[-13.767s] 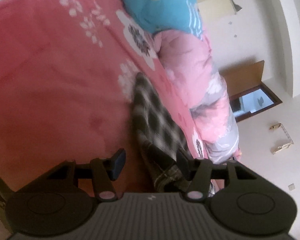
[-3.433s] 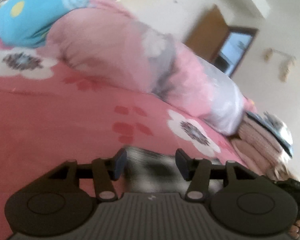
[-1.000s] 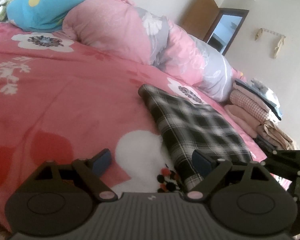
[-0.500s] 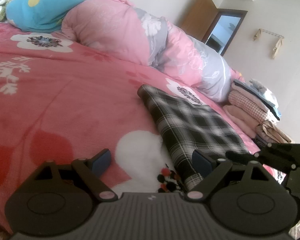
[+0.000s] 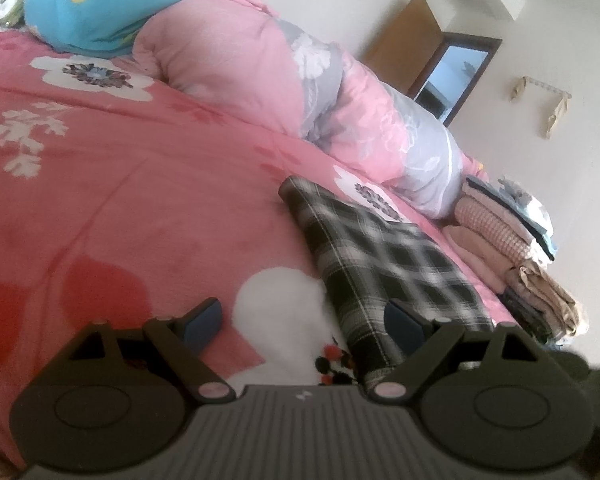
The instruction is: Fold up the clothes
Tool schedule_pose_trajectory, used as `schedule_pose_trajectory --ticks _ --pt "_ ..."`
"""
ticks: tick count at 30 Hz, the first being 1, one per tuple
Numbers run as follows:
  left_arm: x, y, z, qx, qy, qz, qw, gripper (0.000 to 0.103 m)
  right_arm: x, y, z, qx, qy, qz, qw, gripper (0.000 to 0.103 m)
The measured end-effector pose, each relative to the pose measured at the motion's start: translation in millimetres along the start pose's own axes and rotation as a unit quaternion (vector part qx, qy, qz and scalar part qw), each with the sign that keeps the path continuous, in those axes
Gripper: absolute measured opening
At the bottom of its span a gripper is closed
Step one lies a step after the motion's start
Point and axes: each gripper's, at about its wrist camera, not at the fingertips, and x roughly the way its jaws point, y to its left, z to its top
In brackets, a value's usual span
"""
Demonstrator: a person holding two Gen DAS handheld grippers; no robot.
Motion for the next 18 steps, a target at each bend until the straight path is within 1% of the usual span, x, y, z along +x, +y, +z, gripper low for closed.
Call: schedule_pose_trajectory --ticks 2,3,5,7,9,13,16,18 --pt "-3 -1 1 -0.001 -0.003 0.002 1.0 0.089 4 0 -10 0.015 0.014 0.008 1.0 0.011" --pt "-4 -2 2 0.001 -0.006 0.004 1.0 0.089 -2 1 -12 0.023 0.016 0.011 1.0 0.011" --pt "-7 -7 7 0.01 -0.016 0.007 0.9998 0.089 -17 -6 -14 0.051 0.006 0.008 0.999 0.012" --pt "-7 -17 14 0.024 -0.024 0.002 0.9994 0.089 -31 -19 -13 0.084 -0.017 -0.01 0.996 0.013" --pt "-3 -32 22 0.048 -0.024 -0.002 0.9986 0.089 -42 -42 -12 0.124 -0.043 -0.032 0.991 0.013" --pt "19 -76 30 0.121 -0.017 -0.004 0.9925 0.089 -48 -86 -11 0.188 -0.065 -0.092 0.976 0.013" --pt "46 -105 25 0.174 -0.008 -0.011 0.9847 0.089 -44 -109 -16 0.211 -0.073 -0.125 0.967 0.013" --pt "65 -109 11 0.199 0.015 0.001 0.9799 0.091 -36 -122 -22 0.229 -0.075 -0.133 0.961 0.013"
